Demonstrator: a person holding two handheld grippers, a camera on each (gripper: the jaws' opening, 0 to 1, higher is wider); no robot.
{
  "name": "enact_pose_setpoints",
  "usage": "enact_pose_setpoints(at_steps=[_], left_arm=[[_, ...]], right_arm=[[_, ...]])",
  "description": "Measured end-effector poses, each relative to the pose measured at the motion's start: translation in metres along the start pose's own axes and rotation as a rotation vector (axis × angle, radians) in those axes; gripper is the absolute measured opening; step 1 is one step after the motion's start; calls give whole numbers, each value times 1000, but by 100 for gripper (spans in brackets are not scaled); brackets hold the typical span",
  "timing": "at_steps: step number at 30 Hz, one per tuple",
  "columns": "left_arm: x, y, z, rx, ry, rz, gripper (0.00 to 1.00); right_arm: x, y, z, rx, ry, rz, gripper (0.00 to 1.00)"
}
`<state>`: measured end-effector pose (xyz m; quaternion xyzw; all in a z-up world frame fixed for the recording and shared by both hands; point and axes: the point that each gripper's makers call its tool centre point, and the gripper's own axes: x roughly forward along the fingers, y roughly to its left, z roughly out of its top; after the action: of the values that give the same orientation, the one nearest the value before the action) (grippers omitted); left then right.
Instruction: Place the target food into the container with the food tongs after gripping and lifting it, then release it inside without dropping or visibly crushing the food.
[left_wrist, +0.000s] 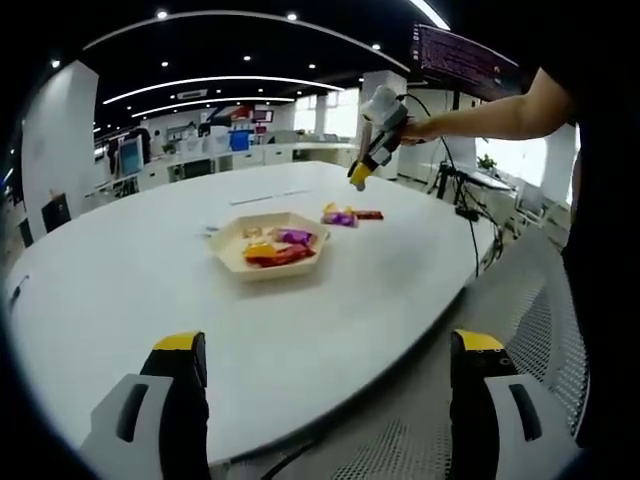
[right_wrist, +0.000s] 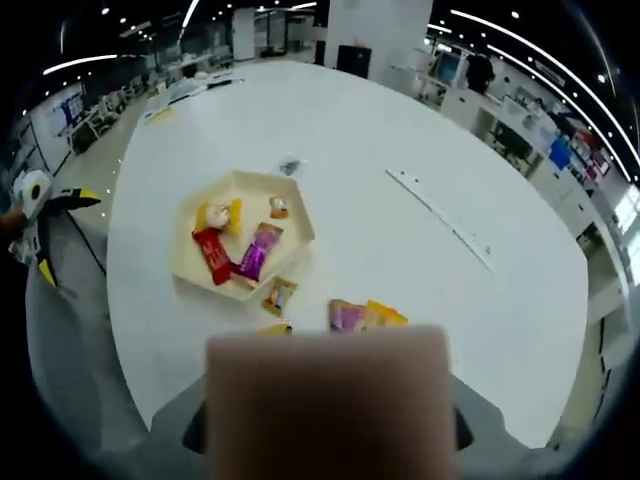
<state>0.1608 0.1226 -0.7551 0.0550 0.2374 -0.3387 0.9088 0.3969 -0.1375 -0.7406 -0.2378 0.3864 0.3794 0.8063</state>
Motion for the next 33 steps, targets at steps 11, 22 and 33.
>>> enact_pose_setpoints(at_steps=[11, 22, 33], left_arm=[[1, 0, 1, -18, 8, -2, 99], [2, -1, -3, -21, 31, -8, 99], [3, 0, -7, -26, 57, -7, 98]], right_arm=[[15, -1, -8, 7, 22, 9, 26], [34, -9, -18, 30, 29, 11, 27], [46, -9, -21, 17, 45, 18, 27]])
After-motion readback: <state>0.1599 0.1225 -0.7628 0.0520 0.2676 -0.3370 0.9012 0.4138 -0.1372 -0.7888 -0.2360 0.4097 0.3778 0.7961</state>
